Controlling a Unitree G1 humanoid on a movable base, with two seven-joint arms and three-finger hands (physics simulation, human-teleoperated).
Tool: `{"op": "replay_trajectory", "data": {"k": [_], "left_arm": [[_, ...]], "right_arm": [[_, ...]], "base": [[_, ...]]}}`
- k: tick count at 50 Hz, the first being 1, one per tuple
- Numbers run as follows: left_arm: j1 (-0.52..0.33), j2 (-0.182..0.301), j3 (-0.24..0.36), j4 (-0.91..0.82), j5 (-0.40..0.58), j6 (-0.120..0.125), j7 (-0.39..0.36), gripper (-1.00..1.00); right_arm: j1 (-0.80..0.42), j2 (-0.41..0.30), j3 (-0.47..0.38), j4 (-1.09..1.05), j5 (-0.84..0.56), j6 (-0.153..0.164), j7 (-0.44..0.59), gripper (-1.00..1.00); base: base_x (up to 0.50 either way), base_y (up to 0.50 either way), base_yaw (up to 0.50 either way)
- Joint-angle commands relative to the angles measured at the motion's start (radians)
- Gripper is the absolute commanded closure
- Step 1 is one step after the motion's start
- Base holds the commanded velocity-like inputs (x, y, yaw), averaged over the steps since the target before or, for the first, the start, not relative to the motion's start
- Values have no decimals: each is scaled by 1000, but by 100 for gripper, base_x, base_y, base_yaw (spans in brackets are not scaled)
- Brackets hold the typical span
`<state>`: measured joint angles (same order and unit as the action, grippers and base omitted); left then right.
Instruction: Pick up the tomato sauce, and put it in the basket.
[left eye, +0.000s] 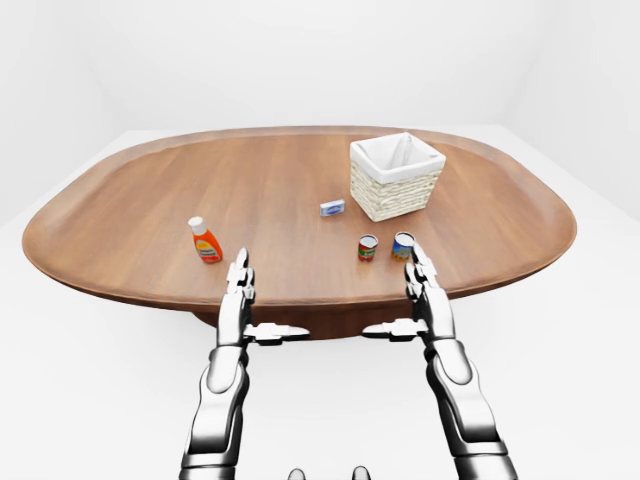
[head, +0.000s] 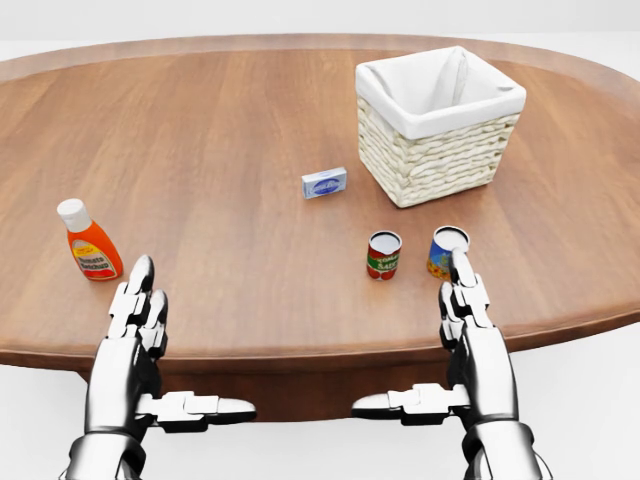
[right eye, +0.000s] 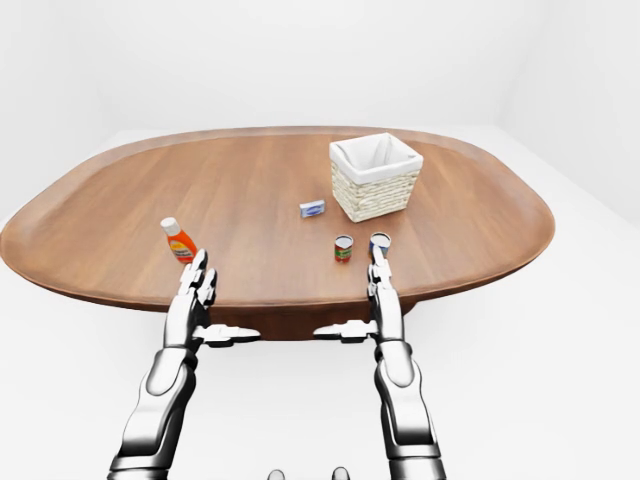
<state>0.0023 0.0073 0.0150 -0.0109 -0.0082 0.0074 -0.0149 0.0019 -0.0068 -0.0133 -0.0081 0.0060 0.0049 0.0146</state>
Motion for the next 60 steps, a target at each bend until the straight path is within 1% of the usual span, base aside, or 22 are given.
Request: {"op": "replay_trajectory", "data": {"k": [1,3,6,7,8,9,10,11,12,13,15,18,19,22,23,24,26,27,29,31,38,60], "left_arm": [[5,11,22,-26,-11,17,-23,-100],[3,12,24,-26,-12,18,-23,-100],[-1,13,29,-15,-14,12,-24,-100],[-4,16,34,-24,-17,24,-23,-100],[-8,18,39,-25,-20,27,-22,-100],[-15,25,58,-38,-31,40,-17,-100],[-19,28,69,-44,-37,45,-12,-100],[-30,38,91,-53,-52,58,-8,-100],[-40,47,108,-54,-62,64,-6,-100],[-49,58,126,-61,-63,62,2,-100],[-68,81,176,-98,-98,80,16,-100],[-89,112,247,-153,-156,80,46,-100],[-101,129,285,-169,-182,80,65,-100],[-120,162,334,-158,-223,80,95,-100],[-130,182,361,-151,-242,80,107,-100],[-137,193,377,-140,-259,80,118,-100],[-144,213,401,-131,-284,80,140,-100],[-149,231,436,-129,-313,80,158,-100],[-150,251,452,-131,-340,80,180,-100],[-149,271,479,-140,-379,80,190,-100],[-140,285,483,-121,-378,80,191,-100],[-145,290,484,-117,-381,80,193,-100]], "right_arm": [[6,-8,-11,-24,1,13,22,-100],[12,-8,-12,-45,3,24,25,-100],[12,-8,-15,-43,5,22,25,-100],[6,-9,-18,-29,5,13,25,-100],[6,-10,-19,-32,4,14,24,-100],[10,-12,-27,-57,5,26,16,-100],[11,-14,-33,-62,8,26,14,-100],[15,-18,-46,-80,16,30,12,-100],[18,-22,-58,-96,20,33,8,-100],[25,-23,-70,-124,38,46,13,-100],[52,-25,-89,-204,55,64,13,-100],[69,-30,-132,-278,71,82,5,-100],[81,-36,-171,-332,97,82,2,-100],[95,-46,-260,-404,149,82,3,-100],[104,-52,-319,-438,187,82,0,-100],[105,-53,-352,-452,212,82,0,-100],[107,-55,-394,-465,234,82,0,-100],[116,-49,-429,-429,252,82,9,-100],[119,-52,-450,-436,267,82,7,-100],[124,-60,-493,-457,305,82,4,-100],[132,-66,-555,-484,355,82,12,-100],[126,-65,-548,-481,360,82,16,-100]], "base": [[0,0,0],[0,0,0],[0,0,0],[0,0,0],[0,0,0],[0,0,0],[0,0,0],[0,0,0],[0,0,0],[0,0,0],[0,0,0],[0,0,0],[0,0,0],[0,0,0],[0,0,0],[0,0,0],[0,0,0],[0,0,0],[0,0,0],[0,0,0],[0,0,0],[0,-2,0]]}}
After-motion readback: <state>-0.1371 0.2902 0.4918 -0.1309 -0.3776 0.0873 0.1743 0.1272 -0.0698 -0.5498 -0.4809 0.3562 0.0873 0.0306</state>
